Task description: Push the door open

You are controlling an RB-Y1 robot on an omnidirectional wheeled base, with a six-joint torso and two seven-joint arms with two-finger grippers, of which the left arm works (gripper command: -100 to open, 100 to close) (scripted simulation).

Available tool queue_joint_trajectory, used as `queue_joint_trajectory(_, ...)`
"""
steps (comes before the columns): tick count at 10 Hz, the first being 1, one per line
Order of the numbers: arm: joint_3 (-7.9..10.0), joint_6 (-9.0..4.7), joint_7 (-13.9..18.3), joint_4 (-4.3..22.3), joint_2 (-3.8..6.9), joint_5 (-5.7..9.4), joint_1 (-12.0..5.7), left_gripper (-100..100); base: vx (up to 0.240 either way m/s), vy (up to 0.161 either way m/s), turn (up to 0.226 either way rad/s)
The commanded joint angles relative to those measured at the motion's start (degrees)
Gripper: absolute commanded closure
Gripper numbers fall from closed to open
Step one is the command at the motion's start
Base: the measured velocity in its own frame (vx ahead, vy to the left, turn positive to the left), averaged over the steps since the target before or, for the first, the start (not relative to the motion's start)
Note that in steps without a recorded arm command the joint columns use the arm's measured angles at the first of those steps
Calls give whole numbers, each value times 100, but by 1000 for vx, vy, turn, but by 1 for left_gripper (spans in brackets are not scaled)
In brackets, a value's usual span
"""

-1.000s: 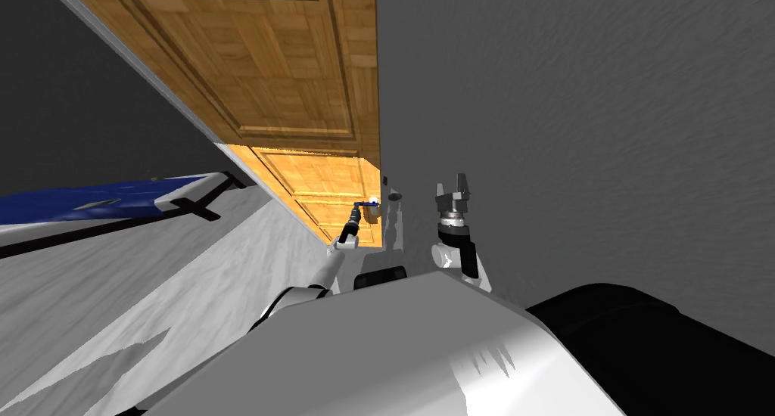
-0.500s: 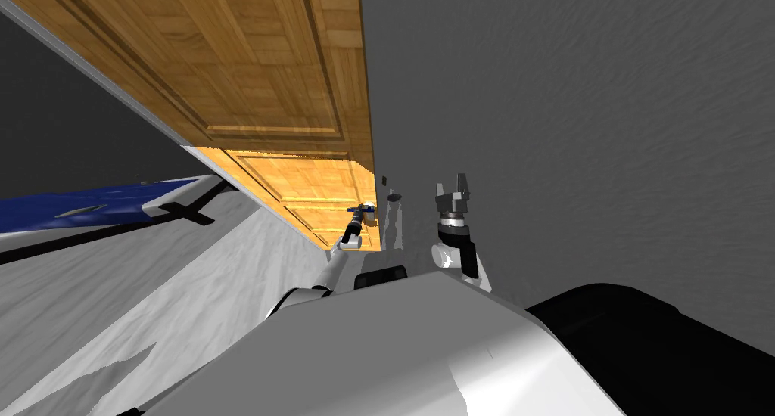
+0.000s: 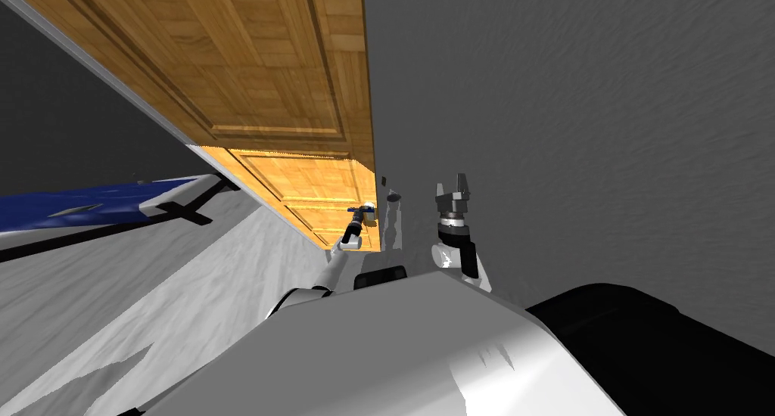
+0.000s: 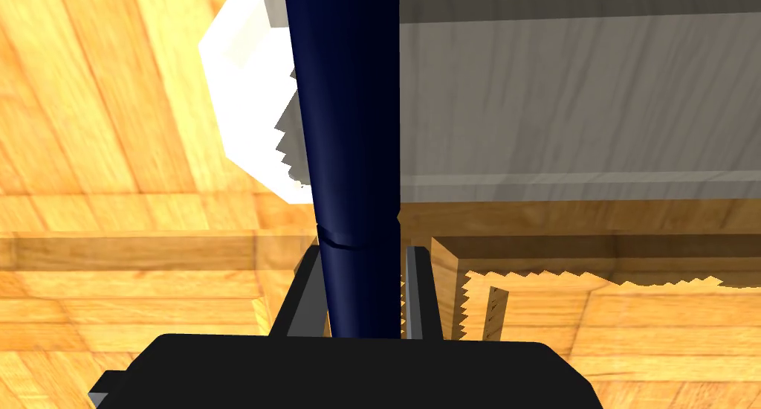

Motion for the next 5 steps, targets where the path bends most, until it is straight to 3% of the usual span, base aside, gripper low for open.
queue_joint_trajectory(1,100,-2,-23,-3,163,26,0,100,88,-95,32)
queue_joint_trajectory(3,127,-3,-30,-4,195,33,0,100,110,-111,58)
queue_joint_trajectory(5,293,-6,-68,-9,318,77,0,100,138,-146,50)
